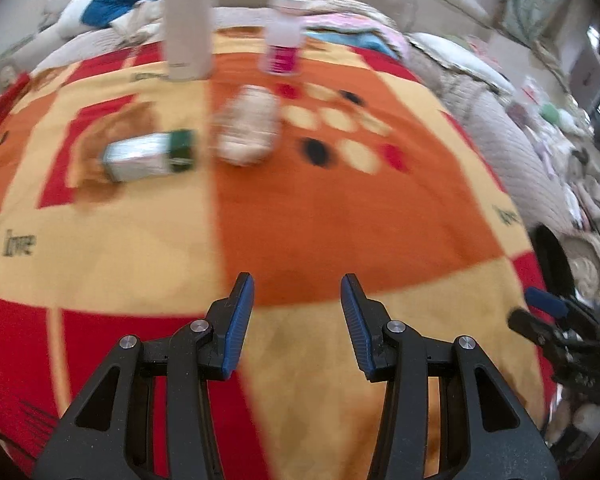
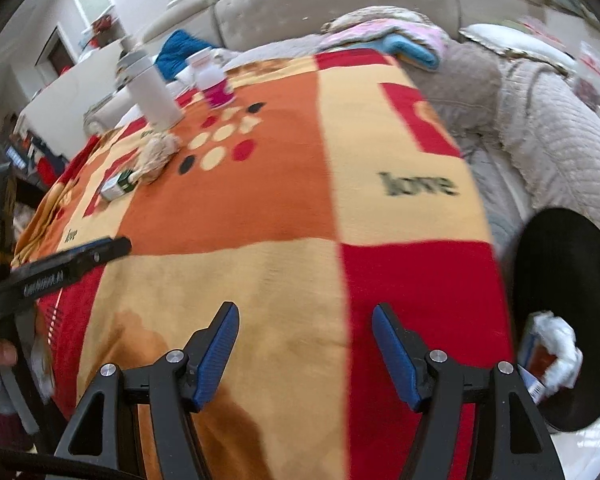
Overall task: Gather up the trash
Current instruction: 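Move both empty tools back over the blanket toward the remaining trash, then grasp the green oral paste box with the left tool while the right grasps the beige tissue wad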
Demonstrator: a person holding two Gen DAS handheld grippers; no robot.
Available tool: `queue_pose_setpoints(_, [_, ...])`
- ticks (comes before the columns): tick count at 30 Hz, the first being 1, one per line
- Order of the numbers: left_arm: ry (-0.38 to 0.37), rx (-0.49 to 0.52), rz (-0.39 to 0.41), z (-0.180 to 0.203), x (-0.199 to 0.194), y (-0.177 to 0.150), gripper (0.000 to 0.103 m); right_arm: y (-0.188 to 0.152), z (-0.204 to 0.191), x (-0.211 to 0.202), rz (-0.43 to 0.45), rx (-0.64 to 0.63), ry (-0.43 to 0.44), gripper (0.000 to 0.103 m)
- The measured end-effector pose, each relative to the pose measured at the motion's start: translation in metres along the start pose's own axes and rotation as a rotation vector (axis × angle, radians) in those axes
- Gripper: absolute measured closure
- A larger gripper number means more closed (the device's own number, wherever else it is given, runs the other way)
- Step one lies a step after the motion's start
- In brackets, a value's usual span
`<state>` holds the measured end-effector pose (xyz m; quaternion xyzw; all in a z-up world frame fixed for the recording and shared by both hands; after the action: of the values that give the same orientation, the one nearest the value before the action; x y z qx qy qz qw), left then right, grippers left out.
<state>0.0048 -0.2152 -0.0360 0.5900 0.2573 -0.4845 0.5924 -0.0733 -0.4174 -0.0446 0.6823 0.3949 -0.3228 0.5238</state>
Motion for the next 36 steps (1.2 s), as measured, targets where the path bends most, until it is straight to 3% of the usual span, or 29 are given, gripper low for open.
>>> queue_pose_setpoints(3, [0.042, -0.055, 0.018, -0.044, -0.002, 0.018, 0.060, 0.007, -0.018, 0.010, -0.011, -0.036, 0.004, 0.029])
queue_pose_setpoints(9, [0.096, -0.193, 0.064, -0.127, -0.007, 0.063, 0.060, 0.024, -0.042, 0.027, -0.030, -0.079, 0.018, 0.028])
queue_pose_setpoints(13, [0.137, -0.251, 0.075, -0.163, 0.002, 0.089, 0.060, 0.031, -0.057, 0.035, -0.037, -0.093, 0.032, 0.028])
queue_pose_setpoints(17, [0.175, -0.237, 0.037, -0.180, 0.024, 0.099, 0.060, 0.038, -0.073, 0.037, -0.032, -0.104, 0.060, 0.028])
queue_pose_setpoints(20, [0.176, -0.189, 0.010, -0.178, 0.030, 0.094, 0.060, 0.040, -0.085, 0.037, -0.030, -0.116, 0.077, 0.028])
queue_pose_setpoints(24, [0.105, -0.093, -0.026, -0.149, 0.023, 0.070, 0.060, 0.040, -0.091, 0.040, -0.032, -0.126, 0.087, 0.028])
queue_pose_setpoints(30, [-0.075, 0.025, -0.089, -0.091, 0.012, 0.029, 0.060, 0.042, -0.092, 0.045, -0.035, -0.096, 0.107, 0.028])
queue_pose_setpoints(36, [-0.114, 0.047, -0.053, -0.069, -0.001, 0.023, 0.059, 0.039, -0.093, 0.039, -0.031, -0.107, 0.097, 0.028])
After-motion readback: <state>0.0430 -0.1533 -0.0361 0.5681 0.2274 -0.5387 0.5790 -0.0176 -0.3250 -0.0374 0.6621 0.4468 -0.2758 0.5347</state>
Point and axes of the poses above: each gripper's, at about its wrist camera, not at the fingertips, and x roughly the way its jaws point, z to its right, y to its top, the point moved 9 cm from there along x, roughly the way its jaws point, and after that the axes turned 5 degrees about -z, right-handed, at the moved point
